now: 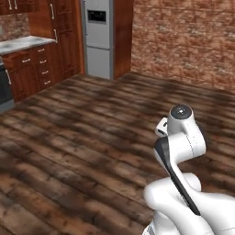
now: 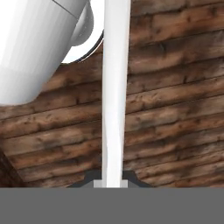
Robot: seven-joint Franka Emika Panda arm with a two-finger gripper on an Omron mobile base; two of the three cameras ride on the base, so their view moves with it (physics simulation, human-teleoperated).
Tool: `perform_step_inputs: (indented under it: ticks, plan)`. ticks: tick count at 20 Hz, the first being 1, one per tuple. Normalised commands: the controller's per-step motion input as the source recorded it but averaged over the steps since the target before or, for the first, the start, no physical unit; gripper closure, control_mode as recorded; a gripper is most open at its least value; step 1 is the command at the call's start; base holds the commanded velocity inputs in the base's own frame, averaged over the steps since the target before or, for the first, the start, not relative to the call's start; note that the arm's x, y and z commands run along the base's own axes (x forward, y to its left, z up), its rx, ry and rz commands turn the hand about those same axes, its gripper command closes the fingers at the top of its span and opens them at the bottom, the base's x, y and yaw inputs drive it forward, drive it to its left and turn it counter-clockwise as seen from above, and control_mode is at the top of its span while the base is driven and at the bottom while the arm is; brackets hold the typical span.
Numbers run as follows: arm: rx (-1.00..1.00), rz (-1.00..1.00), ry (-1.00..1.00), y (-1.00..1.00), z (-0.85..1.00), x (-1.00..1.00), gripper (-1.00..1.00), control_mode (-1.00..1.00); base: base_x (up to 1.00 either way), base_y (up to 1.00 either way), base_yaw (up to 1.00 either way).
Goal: Organize the utensils by type. Pick up the wooden spoons from the counter and place them in the open cabinet. Then pick up the metallic utensils from the counter and place them in the open drawer.
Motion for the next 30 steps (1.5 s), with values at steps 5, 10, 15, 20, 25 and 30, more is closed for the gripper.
perform_step_inputs:
  ticks: [5, 10, 15, 20, 25, 30]
  plan:
    - [0.00, 0.00, 0.00, 0.00, 0.00, 0.00, 1.00, 1.00, 0.99, 0.21, 0.04]
    - [0.00, 0.00, 0.00, 0.00, 0.00, 0.00, 1.00, 1.00, 0.96, 0.45, 0.00]
    - [0.00, 0.00, 0.00, 0.00, 0.00, 0.00, 1.00, 1.00, 0.95, 0.55, 0.00]
    - [0.00, 0.00, 0.00, 0.00, 0.00, 0.00, 1.00, 1.00, 0.93, 0.63, 0.00]
    - [0.00, 0.00, 0.00, 0.00, 0.00, 0.00, 1.00, 1.00, 0.90, 0.57, -0.07]
    - [0.00, 0.00, 0.00, 0.00, 0.00, 0.00, 1.00, 1.00, 0.89, 0.43, -0.12]
